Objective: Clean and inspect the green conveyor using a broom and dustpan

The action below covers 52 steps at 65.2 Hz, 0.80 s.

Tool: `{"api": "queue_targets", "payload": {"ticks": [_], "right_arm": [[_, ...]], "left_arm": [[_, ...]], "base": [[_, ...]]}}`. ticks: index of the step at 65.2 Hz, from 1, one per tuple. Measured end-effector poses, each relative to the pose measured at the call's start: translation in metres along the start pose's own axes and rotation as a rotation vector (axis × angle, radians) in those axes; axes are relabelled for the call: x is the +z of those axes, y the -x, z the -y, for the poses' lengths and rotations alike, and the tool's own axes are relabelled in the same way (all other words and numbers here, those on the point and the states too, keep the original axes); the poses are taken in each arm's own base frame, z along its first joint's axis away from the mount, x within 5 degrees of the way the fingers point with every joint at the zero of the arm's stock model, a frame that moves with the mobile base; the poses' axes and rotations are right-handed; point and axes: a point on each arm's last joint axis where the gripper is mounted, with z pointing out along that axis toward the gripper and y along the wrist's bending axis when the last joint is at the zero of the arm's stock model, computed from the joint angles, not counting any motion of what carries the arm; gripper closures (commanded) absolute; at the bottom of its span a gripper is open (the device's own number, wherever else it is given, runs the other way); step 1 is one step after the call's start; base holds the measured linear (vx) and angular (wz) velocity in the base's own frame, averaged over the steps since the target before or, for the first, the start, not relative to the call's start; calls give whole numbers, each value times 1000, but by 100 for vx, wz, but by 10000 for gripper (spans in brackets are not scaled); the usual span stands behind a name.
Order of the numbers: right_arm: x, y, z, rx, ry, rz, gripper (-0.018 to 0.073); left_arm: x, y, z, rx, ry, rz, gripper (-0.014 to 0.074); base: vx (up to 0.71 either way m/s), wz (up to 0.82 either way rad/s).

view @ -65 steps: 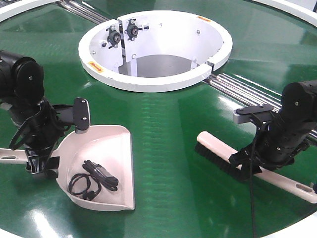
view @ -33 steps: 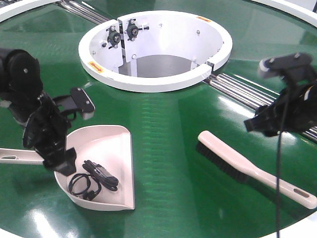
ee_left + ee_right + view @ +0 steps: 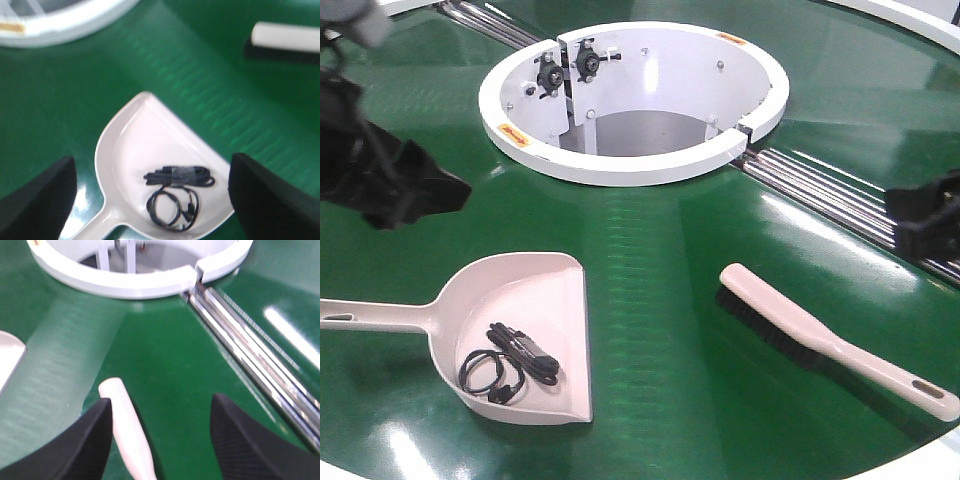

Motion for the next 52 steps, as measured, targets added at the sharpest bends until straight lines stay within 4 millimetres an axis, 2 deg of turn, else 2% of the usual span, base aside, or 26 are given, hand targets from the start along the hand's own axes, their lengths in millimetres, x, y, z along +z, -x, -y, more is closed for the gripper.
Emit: {"api": "queue_targets", "payload": {"ticks": [10, 25, 34, 42, 48, 52], "right_arm": [[-23, -29, -4, 0, -19, 152, 137], [-51, -79, -10, 14, -44, 372, 138], [-48, -114, -14, 36, -47, 442, 138], [-37, -137, -16, 44, -53, 455, 138], [-30, -146, -17, 45, -56, 456, 169], [-29, -149, -17, 46, -58, 461, 251]], "left_arm": [[-26, -37, 17, -6, 69, 159, 21], [-27, -131, 45, -52, 188, 424, 21], [-22, -180, 59, -81, 240, 558, 21], [-13, -208, 64, -92, 284, 646, 25], [-6, -218, 65, -97, 302, 671, 113], [-5, -220, 65, -99, 304, 673, 269]], "base": [[0, 0], [0, 0], [0, 0], [0, 0], [0, 0], [0, 0]]}}
